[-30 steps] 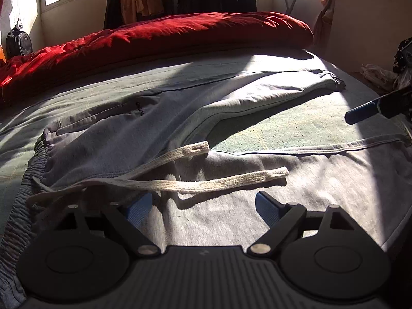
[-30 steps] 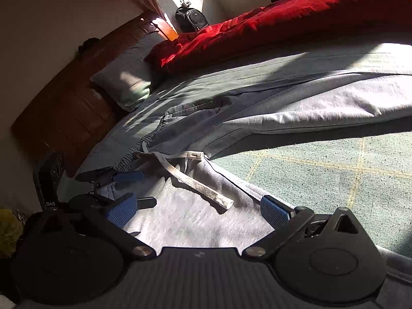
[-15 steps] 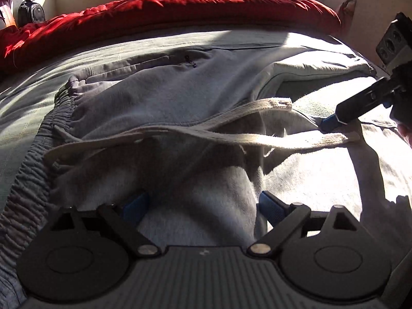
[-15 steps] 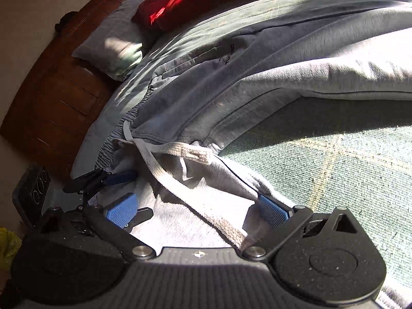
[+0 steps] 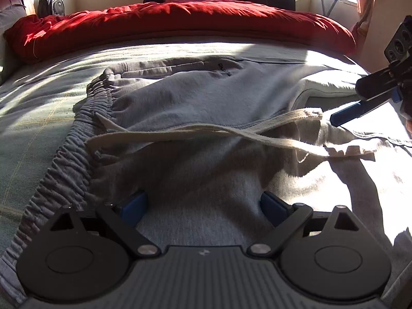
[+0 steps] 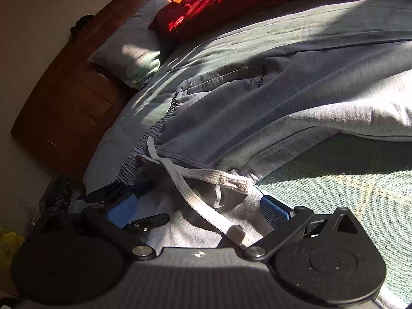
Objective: Fold clothes
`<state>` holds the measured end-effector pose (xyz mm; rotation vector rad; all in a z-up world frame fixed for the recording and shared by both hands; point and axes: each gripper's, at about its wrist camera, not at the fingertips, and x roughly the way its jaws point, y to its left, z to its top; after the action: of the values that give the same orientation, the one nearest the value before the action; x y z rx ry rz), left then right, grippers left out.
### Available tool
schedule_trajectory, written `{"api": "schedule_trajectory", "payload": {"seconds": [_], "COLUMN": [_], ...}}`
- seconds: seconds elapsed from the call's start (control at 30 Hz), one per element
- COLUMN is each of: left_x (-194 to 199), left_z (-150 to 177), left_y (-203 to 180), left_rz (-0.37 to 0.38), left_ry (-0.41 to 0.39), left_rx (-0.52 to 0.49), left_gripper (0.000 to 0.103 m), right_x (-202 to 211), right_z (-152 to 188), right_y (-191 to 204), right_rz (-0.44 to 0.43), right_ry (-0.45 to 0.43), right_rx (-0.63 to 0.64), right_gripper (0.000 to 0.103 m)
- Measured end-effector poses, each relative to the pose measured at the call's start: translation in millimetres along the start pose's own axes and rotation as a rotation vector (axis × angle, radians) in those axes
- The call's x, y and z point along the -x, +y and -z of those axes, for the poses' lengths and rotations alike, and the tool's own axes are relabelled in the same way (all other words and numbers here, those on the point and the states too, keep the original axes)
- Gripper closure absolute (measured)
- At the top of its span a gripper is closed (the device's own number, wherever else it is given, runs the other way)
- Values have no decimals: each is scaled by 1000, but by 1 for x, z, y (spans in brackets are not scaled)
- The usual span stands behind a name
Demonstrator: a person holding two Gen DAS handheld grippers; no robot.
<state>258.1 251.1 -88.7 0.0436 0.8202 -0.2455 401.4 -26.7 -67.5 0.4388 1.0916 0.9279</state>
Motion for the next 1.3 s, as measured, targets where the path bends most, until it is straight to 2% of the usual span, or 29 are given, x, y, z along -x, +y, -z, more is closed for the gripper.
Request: {"api": "schedule_trajectory", "payload": {"seconds": [0.07, 0.2, 0.33, 0.43, 0.5, 0.6, 0.73, 0.87, 0.93, 1.0, 1.07, 1.13, 1.2, 1.3], "left_x": [1, 2, 4, 8, 17, 35, 46, 34, 35, 44, 55, 66, 73, 76], "left_z": [1, 4, 3, 1, 0, 0, 9, 29, 37, 36, 33, 28, 24, 22], "left_y": [0, 0, -1, -9, -25, -56, -100, -122, -116, -111, -114, -126, -145, -178], "left_rz": [-6, -16, -29, -73, -105, -83, 31, 29, 26, 19, -23, -20, 25, 59], "left_ry": [-4, -10, -3, 8, 4, -28, -24, 56, 56, 58, 35, 7, -17, -33], "left_rx": [-3, -11, -5, -6, -50, -135, -208, -236, -188, -148, -146, -175, -211, -291], "left_gripper": [8, 8, 8, 8, 9, 9, 9, 9, 9, 9, 9, 9, 9, 9], "right_x": [-7, 9, 54, 91, 114, 131, 116, 102, 116, 133, 150, 164, 173, 179], "right_z": [3, 16, 34, 50, 61, 78, 85, 82, 84, 89, 101, 114, 130, 153], "right_y": [-8, -19, -28, -30, -28, -28, -35, -60, -57, -45, -36, -32, -29, -25], "right_rz": [28, 96, 187, 246, 239, 177, 145, 206, 242, 343, 367, 349, 354, 423], "right_ry": [16, 0, -14, -60, -109, -141, -137, -172, -221, -250, -250, -237, -231, -233], "right_rx": [-25, -9, -43, -74, -89, -112, -112, -166, -173, -137, -110, -116, -125, -91], "right_gripper": [0, 1, 0, 0, 0, 0, 0, 1, 0, 0, 0, 0, 0, 0]}}
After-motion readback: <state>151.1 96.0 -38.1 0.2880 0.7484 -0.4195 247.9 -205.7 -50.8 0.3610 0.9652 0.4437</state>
